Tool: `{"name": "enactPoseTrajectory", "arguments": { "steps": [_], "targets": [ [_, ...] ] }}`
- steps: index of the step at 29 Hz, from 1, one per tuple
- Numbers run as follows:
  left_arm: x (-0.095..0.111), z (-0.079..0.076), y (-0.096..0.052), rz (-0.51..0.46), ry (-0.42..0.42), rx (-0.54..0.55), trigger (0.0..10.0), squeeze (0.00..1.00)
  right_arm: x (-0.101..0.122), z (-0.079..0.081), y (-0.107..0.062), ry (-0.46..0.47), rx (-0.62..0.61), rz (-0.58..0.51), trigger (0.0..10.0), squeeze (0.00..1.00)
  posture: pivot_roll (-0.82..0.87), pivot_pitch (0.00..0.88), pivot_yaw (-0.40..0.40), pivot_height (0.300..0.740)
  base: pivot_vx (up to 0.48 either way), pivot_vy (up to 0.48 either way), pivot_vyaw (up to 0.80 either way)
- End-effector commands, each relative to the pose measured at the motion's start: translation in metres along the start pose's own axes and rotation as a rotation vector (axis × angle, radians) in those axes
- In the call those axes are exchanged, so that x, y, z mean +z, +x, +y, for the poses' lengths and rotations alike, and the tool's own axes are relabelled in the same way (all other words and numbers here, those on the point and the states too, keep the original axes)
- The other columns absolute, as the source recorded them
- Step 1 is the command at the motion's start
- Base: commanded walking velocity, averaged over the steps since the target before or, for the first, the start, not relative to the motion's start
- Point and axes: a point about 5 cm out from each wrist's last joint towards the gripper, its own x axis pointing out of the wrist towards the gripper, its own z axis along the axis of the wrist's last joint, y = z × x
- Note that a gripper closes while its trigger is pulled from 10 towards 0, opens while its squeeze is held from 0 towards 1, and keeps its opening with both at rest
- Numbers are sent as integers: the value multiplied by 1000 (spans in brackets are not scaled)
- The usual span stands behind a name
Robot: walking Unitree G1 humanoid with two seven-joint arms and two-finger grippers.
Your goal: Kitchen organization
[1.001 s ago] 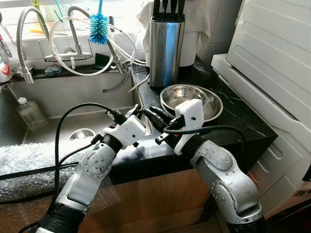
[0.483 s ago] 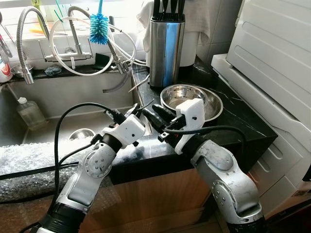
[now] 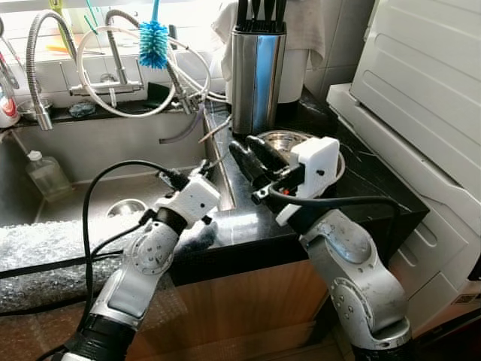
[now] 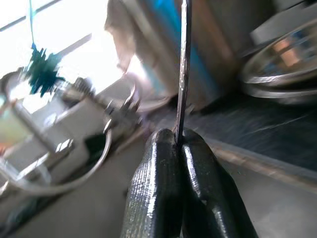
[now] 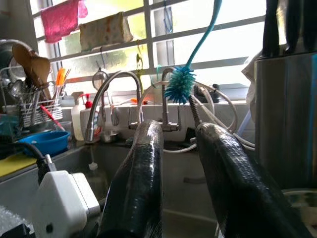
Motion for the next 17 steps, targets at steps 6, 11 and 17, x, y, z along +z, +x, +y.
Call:
{"name": "enactPoseTrajectory", "arguments": {
  "steps": [6,11,17],
  "targets": [
    [-25,33,6,166,-248,274,10000,0,13,-9,-14,-37,-115,-99,10000,0,-158,0,-12,740,0,0,0],
    [-34,42,4,206,-310,335,10000,0,4,-19,-26,-138,-224,-76,10000,0,-164,0,-11,740,0,0,0],
    [-47,57,-2,249,-358,408,10000,0,-22,-30,-54,-225,-338,-13,10000,0,-164,0,-13,740,0,0,0]
  ]
}}
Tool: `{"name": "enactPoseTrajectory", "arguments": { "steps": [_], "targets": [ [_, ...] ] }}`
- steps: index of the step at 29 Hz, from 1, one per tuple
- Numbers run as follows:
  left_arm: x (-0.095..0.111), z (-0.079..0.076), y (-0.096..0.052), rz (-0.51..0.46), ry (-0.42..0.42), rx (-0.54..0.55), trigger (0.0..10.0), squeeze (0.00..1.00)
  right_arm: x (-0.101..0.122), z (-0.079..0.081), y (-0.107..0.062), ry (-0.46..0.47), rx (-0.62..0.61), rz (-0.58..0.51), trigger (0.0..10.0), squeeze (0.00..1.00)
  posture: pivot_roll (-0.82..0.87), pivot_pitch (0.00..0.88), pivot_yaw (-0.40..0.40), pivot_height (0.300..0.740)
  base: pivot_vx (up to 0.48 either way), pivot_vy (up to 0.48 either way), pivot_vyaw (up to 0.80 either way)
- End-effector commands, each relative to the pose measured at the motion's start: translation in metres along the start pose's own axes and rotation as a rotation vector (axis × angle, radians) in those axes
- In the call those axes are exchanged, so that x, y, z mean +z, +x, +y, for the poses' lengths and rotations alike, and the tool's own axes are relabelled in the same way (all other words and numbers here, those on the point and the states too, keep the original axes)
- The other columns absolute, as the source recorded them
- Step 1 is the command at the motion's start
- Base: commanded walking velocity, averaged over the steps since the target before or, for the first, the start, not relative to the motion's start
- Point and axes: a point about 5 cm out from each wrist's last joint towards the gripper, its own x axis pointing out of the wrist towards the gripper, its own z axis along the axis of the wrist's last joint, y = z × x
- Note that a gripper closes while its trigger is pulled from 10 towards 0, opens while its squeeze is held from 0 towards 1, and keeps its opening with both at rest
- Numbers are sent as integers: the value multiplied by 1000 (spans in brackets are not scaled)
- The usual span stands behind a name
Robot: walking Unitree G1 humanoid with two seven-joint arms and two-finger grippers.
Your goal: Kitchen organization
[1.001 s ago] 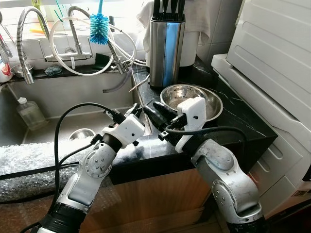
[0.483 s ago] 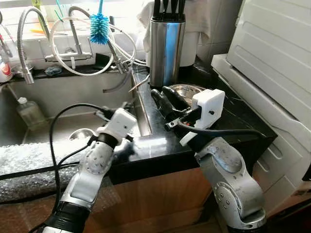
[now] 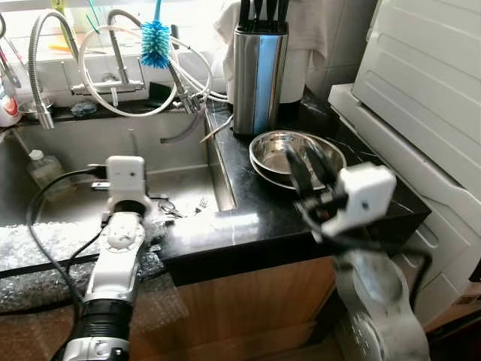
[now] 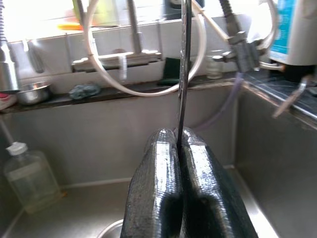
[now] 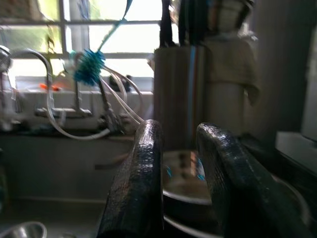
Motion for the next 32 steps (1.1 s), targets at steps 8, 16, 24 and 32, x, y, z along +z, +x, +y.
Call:
{"name": "enactPoseTrajectory", "arguments": {
  "steps": [8,16,24,32],
  "targets": [
    [7,25,8,-7,-120,95,10000,0,-22,-18,-25,-170,-131,31,10000,0,-166,0,-13,740,0,0,0],
    [2,36,4,-21,-68,70,10000,0,-54,-26,-54,-266,-137,126,10000,0,-161,0,-7,740,0,0,0],
    [-7,30,1,-1,-65,34,10000,0,-64,-24,-57,-234,-180,130,10000,0,-168,0,-3,740,0,0,0],
    [-10,24,1,9,-81,29,10000,0,-73,-28,-57,-233,-210,134,10000,0,-163,0,-7,740,0,0,0]
  ]
}}
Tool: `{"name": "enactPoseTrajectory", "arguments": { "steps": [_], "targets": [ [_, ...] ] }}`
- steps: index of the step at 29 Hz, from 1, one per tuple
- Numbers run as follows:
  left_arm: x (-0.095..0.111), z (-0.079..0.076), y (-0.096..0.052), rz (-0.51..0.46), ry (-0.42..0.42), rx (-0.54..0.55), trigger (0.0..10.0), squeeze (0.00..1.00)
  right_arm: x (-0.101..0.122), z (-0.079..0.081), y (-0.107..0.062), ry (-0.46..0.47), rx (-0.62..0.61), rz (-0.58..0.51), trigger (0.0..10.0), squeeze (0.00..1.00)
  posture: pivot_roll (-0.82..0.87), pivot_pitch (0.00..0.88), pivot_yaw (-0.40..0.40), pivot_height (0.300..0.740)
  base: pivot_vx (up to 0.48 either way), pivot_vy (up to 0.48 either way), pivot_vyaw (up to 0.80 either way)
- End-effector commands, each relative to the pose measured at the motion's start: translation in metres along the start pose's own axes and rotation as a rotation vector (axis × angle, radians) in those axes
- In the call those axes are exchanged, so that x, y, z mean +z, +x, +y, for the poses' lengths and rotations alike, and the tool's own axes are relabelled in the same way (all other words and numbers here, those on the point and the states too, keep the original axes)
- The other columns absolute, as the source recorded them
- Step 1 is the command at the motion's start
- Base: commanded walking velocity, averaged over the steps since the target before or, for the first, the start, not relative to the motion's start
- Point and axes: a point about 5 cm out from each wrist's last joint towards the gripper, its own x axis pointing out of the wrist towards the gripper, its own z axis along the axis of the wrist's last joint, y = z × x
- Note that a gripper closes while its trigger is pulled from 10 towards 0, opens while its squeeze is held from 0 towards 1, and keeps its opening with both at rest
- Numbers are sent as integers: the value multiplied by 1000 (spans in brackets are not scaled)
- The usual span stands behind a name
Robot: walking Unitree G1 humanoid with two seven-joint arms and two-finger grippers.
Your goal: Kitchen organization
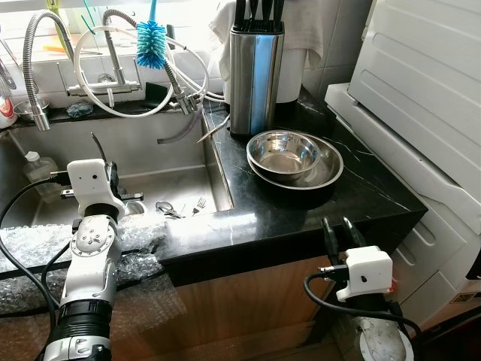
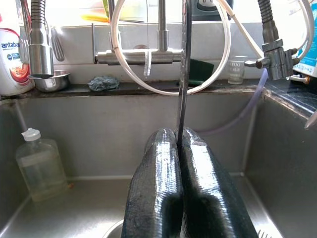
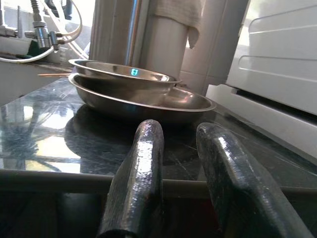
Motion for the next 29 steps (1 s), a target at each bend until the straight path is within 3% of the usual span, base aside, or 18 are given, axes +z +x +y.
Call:
{"name": "enactPoseTrajectory", "arguments": {
  "steps": [1,2,3,4,5,6,28,29],
  "targets": [
    [-4,-5,0,17,-5,-5,10000,0,0,0,3,8,-13,-11,10000,0,-163,0,-7,740,0,0,0],
    [-7,-5,0,34,0,-1,10000,122,0,0,4,9,-13,-12,10000,0,-163,0,-6,740,0,0,0],
    [-9,-5,0,54,3,0,10000,698,0,1,4,9,-14,-12,10000,0,-163,0,-5,740,0,0,0],
    [-9,-5,0,54,3,0,10000,698,0,1,4,9,-14,-12,10000,0,-163,0,-5,740,0,0,0],
    [-11,-6,0,70,0,-4,10000,800,-1,1,5,10,-16,-11,10000,0,-163,0,-5,740,0,0,0],
    [-14,-6,0,90,5,-8,10000,1000,-1,1,5,11,-17,-12,10000,0,-163,0,-4,740,0,0,0],
    [-8,-11,0,63,-6,-27,10000,1000,0,1,10,2,-17,-9,10000,0,-160,0,-3,740,0,0,0],
    [-5,-12,0,45,-12,-33,10000,129,0,1,11,0,-16,-11,10000,0,-159,0,-4,740,0,0,0]
  ]
}}
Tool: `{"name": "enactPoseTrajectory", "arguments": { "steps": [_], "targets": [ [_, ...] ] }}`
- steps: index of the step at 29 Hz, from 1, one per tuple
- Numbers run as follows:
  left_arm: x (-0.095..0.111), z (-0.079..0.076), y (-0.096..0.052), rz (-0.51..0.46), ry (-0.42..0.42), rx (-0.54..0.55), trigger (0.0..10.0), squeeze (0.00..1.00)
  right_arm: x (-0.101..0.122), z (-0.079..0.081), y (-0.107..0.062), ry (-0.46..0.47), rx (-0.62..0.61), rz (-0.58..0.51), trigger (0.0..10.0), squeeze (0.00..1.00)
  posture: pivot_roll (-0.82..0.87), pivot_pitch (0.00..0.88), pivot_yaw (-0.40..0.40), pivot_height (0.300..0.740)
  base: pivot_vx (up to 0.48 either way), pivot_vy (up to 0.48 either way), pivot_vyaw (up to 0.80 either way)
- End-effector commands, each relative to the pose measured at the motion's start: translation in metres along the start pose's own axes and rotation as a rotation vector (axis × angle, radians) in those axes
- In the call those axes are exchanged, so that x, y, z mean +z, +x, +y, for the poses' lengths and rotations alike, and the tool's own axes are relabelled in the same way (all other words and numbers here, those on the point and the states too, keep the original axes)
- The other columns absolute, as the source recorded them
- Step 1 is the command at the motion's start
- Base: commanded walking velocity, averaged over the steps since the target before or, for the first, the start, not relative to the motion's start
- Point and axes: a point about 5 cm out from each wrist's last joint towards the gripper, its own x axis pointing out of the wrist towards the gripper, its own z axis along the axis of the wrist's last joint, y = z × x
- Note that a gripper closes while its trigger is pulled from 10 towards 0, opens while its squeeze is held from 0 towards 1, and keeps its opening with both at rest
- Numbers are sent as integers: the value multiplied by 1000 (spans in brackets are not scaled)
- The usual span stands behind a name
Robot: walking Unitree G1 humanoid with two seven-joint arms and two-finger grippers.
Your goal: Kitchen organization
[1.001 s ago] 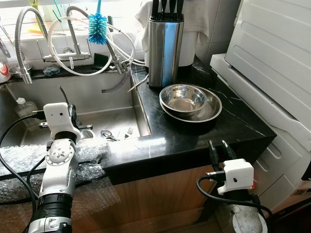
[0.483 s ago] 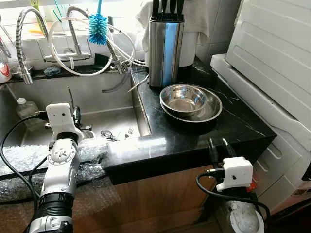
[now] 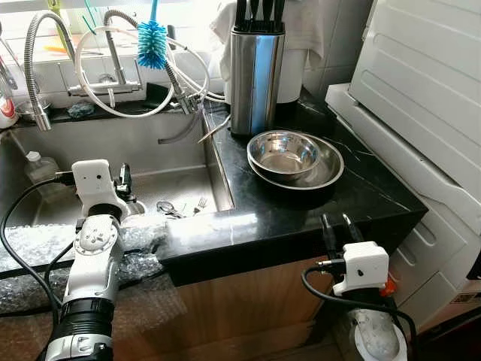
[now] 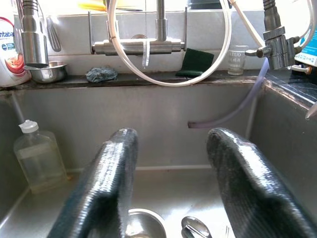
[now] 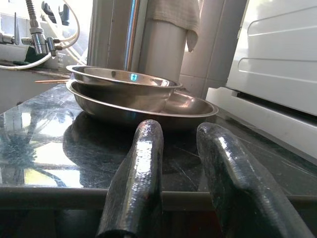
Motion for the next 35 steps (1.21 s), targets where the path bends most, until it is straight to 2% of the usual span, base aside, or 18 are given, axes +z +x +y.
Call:
{"name": "enactPoseTrajectory", "arguments": {
  "steps": [1,9,17,19,27,28,30,31,32,35],
  "targets": [
    [6,-9,-2,-38,-25,-34,10000,0,3,-2,4,-12,-7,-5,10000,0,-161,0,-4,740,0,0,0],
    [36,-15,-3,-190,-52,-60,10000,0,12,-4,12,-16,-5,-40,10000,0,-158,0,-8,740,0,0,0],
    [35,-16,-5,-186,-46,-71,10000,0,19,-7,18,-11,-25,-56,10000,0,-158,0,-9,740,0,0,0],
    [31,-20,-8,-172,-36,-82,10000,0,30,-10,28,12,-44,-72,10000,0,-162,0,-8,740,0,0,0],
    [31,-28,-10,-168,-34,-110,10000,0,45,-18,46,46,-62,-52,10000,0,-160,0,-9,740,0,0,0],
    [30,-30,-11,-166,-32,-115,10000,0,52,-21,53,49,-55,-53,10000,0,-163,0,-9,740,0,0,0],
    [30,-30,-11,-165,-31,-116,10000,0,54,-22,56,42,-52,-51,10000,0,-163,0,-9,740,0,0,0],
    [30,-31,-11,-162,-32,-119,10000,0,61,-22,65,-25,18,-43,10000,0,-163,0,-10,740,0,0,0],
    [29,-31,-11,-160,-33,-120,10000,0,65,-22,69,-52,48,-44,10000,0,-163,0,-10,740,0,0,0],
    [29,-33,-11,-158,-37,-123,10000,0,72,-23,79,-89,116,-27,10000,0,-165,0,-10,740,0,0,0]
  ]
}}
